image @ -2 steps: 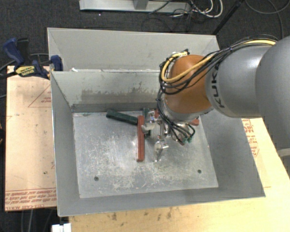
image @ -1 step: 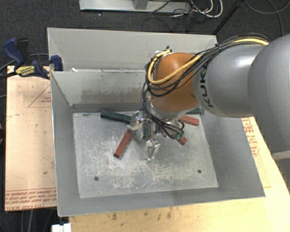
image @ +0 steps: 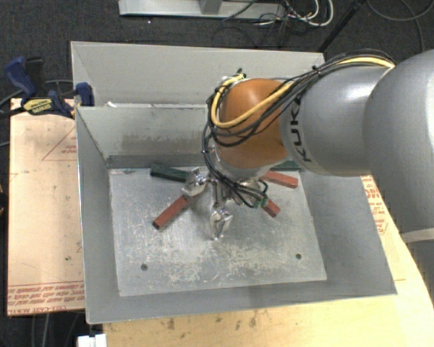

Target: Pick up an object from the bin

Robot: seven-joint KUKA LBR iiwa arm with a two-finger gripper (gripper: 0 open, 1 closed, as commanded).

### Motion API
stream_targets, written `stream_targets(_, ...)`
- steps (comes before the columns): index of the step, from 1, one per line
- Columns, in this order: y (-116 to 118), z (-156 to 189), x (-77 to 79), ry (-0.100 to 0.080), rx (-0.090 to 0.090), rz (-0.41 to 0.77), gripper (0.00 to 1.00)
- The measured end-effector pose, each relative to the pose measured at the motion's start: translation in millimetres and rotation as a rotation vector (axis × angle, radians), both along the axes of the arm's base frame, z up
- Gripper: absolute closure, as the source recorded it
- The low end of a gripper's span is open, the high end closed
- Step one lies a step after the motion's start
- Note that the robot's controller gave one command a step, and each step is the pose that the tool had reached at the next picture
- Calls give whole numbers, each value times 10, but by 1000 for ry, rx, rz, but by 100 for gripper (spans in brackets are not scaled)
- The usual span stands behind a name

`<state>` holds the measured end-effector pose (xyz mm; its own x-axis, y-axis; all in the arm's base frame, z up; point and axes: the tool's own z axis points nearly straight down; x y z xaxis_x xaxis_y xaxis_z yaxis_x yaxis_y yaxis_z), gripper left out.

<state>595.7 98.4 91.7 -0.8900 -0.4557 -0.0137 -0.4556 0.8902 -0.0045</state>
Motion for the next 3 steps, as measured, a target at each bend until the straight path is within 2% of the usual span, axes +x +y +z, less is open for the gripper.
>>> stream_targets(1,565,-68,367,-26,10,92,100)
stream_targets(2,565,-70,365,-25,10,92,100)
stream_targets(3,513,242,351,13,-1,89,100)
